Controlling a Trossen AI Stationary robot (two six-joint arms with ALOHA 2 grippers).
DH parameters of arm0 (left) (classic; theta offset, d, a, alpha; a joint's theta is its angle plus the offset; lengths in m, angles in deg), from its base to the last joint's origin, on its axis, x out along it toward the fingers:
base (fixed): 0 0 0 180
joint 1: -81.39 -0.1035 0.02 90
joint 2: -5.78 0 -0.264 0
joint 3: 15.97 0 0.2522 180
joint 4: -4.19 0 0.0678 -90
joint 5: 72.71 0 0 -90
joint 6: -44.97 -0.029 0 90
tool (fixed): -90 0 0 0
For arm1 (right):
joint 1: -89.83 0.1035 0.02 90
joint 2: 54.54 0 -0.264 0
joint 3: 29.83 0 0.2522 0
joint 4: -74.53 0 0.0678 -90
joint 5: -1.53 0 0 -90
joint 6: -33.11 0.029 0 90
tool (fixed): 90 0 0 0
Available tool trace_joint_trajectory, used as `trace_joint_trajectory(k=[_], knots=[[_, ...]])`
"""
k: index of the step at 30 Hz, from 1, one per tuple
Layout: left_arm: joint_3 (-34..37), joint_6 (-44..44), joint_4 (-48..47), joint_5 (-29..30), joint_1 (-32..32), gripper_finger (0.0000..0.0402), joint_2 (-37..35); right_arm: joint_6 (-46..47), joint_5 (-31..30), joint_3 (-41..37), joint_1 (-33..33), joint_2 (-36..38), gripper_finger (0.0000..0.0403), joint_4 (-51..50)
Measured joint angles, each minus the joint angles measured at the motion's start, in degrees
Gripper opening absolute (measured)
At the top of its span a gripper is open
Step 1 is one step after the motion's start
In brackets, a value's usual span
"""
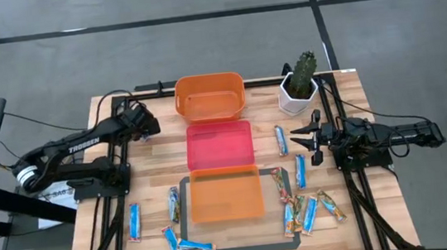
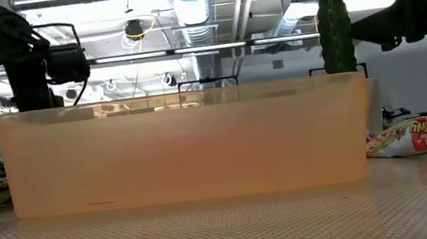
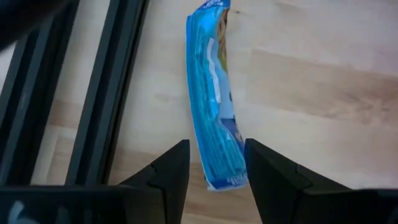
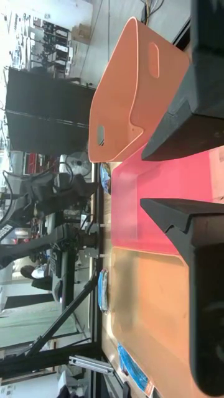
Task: Pick and place Granola Bars by type
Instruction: Put the blue granola bar into the top orange bin
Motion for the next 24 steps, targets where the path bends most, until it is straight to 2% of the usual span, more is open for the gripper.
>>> trace_joint_trajectory(k=[10, 19, 24], knots=[[0.0, -4.2, 6.9, -2.1, -3.7, 0.0148, 9.0, 0.0, 0.0, 0.0, 0.0, 0.0, 0.0102, 0.0], [0.0, -4.3, 9.4, -3.5, -4.4, 0.0148, 11.2, 0.0, 0.0, 0.0, 0.0, 0.0, 0.0102, 0.0], [0.0, -7.1, 9.4, -3.5, -4.4, 0.0128, 11.6, 0.0, 0.0, 0.0, 0.0, 0.0, 0.0102, 0.0]])
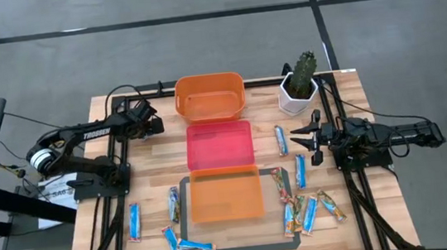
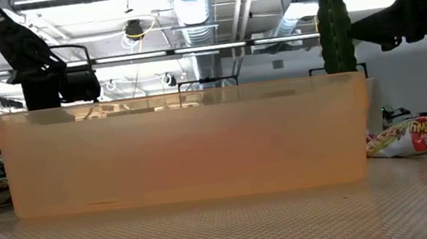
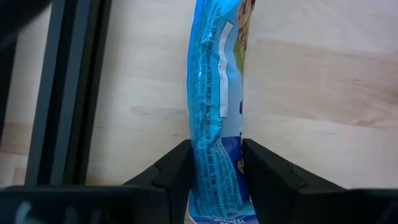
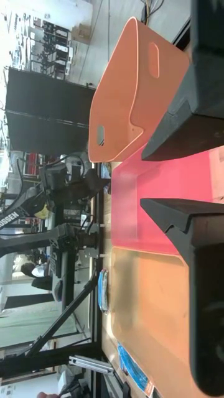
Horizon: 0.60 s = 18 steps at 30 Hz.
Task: Pick and place Granola Bars by type
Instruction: Put the blue granola bar into the top orange bin
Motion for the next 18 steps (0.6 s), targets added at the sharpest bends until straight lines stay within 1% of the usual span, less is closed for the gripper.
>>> trace_joint_trajectory(k=[8, 18], knots=[[0.0, -0.6, 0.0, 0.0, 0.0, 0.0070, 0.0, 0.0, 0.0, 0.0, 0.0, 0.0, 0.0102, 0.0], [0.0, -1.4, 1.5, -0.4, 0.3, 0.0070, -0.1, 0.0, 0.0, 0.0, 0.0, 0.0, 0.0102, 0.0]])
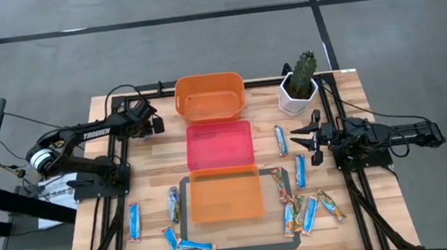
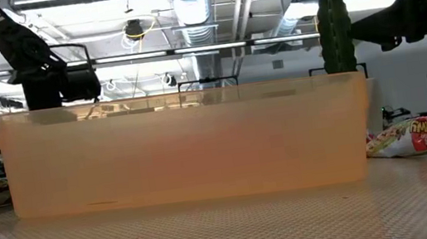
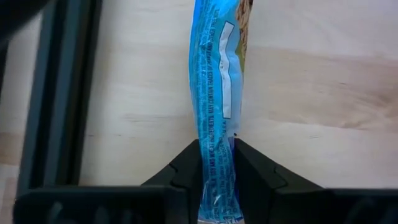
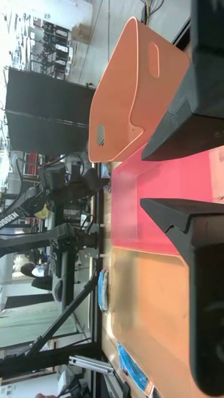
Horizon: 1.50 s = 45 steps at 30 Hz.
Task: Pick and place Granola Bars by type
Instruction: Put the blue granola bar into the top orange bin
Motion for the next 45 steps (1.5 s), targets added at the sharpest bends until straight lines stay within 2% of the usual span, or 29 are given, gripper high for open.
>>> trace_joint_trajectory(k=[5, 16, 27, 36, 41, 45], knots=[[0.0, -0.2, 1.0, -1.2, 0.3, 0.0057, 0.0, 0.0, 0.0, 0.0, 0.0, 0.0, 0.0102, 0.0], [0.0, -1.9, 5.5, -0.7, 2.7, 0.0054, -1.9, 0.0, 0.0, 0.0, 0.0, 0.0, 0.0102, 0.0], [0.0, -1.9, 9.6, 4.6, 5.3, 0.0054, -14.4, 0.0, 0.0, 0.0, 0.0, 0.0, 0.0102, 0.0], [0.0, -3.8, 21.5, 5.2, 9.0, 0.0054, -25.8, 0.0, 0.0, 0.0, 0.0, 0.0, 0.0102, 0.0], [0.0, -7.5, 29.6, 5.4, 11.4, 0.0054, -29.3, 0.0, 0.0, 0.0, 0.0, 0.0, 0.0102, 0.0], [0.0, -7.9, 30.9, 5.4, 12.0, 0.0054, -29.8, 0.0, 0.0, 0.0, 0.0, 0.0, 0.0102, 0.0]])
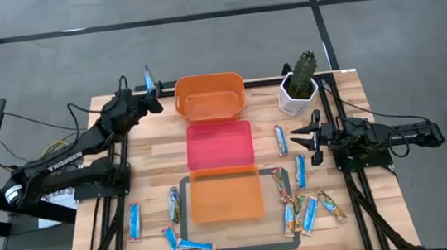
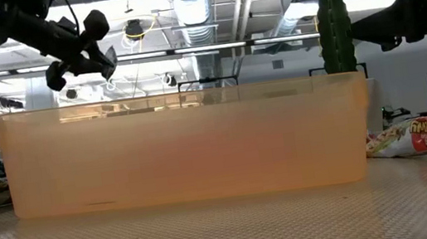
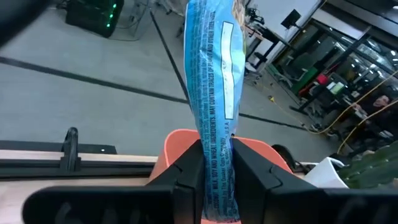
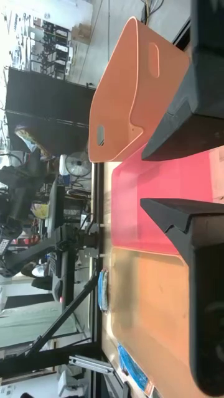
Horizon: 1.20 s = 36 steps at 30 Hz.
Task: Pick and place Granola Bars by type
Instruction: Put the blue granola bar into the top orange bin
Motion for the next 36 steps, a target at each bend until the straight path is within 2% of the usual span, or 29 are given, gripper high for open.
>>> trace_joint_trajectory(k=[8, 13, 20, 29, 36], knots=[[-0.3, 0.6, 1.2, -3.5, 0.4, 0.0054, 2.0, 0.0, 0.0, 0.0, 0.0, 0.0, 0.0102, 0.0], [-5.2, -4.5, 1.2, -3.9, 2.7, 0.0055, 7.2, 0.0, 0.0, 0.0, 0.0, 0.0, 0.0102, 0.0], [-18.6, -7.5, -7.3, -4.0, 4.6, 0.0055, 19.6, 0.0, 0.0, 0.0, 0.0, 0.0, 0.0102, 0.0], [-39.0, -6.8, -25.8, -2.9, 4.8, 0.0055, 35.7, 0.0, 0.0, 0.0, 0.0, 0.0, 0.0102, 0.0], [-48.2, -5.6, -33.9, -3.9, 5.2, 0.0055, 44.7, 0.0, 0.0, 0.0, 0.0, 0.0, 0.0102, 0.0]])
